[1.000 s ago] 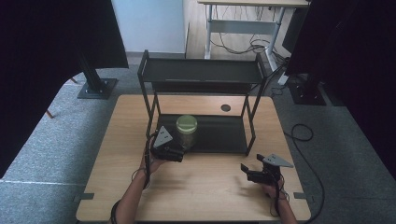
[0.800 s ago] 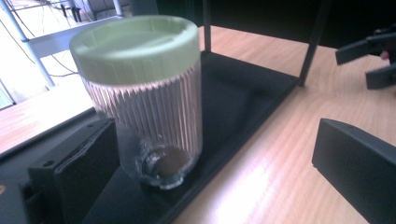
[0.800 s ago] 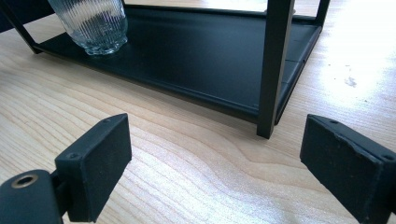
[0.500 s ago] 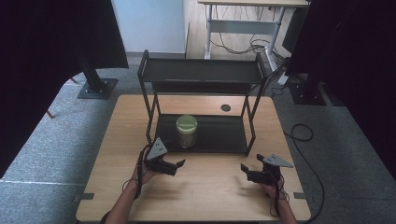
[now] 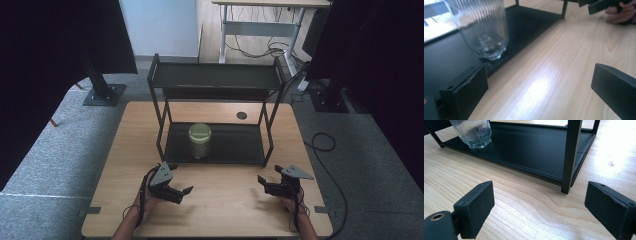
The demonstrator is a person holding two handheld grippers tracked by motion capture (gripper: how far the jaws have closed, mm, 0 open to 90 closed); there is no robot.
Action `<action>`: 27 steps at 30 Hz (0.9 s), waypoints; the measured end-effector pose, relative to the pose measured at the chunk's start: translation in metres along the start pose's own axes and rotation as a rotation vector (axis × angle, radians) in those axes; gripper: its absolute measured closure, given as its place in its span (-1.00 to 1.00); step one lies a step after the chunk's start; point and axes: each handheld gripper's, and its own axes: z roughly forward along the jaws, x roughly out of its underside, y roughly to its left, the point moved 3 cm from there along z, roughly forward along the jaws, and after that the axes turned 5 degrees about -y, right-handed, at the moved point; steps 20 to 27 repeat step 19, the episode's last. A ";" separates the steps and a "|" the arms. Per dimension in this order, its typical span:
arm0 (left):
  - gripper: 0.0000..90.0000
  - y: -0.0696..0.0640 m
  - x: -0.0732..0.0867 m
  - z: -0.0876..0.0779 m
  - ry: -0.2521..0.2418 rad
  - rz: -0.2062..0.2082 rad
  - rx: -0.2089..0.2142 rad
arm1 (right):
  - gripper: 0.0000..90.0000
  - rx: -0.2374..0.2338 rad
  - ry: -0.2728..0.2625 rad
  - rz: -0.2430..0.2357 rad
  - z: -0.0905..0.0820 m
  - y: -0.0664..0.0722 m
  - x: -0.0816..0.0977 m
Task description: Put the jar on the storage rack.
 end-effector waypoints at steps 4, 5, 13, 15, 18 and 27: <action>-0.99 0.000 0.007 0.004 0.036 0.010 -0.004 | -0.80 -0.001 0.002 -0.002 0.000 0.000 0.000; -0.99 0.000 0.008 0.004 0.035 0.006 -0.002 | -0.80 -0.001 0.003 -0.002 0.001 0.000 0.000; -0.99 0.002 0.013 0.003 0.043 0.000 -0.014 | -0.80 -0.002 0.003 -0.005 0.000 0.001 0.000; -0.99 0.002 0.015 0.002 0.039 -0.004 -0.016 | -0.80 -0.003 0.005 -0.007 0.001 0.001 0.000; -0.99 0.003 0.017 0.001 0.039 -0.010 -0.019 | -0.80 -0.008 0.007 -0.006 0.001 0.001 0.000; -0.99 0.004 0.018 0.000 0.039 -0.013 -0.019 | -0.80 -0.009 0.006 -0.005 0.001 0.001 0.000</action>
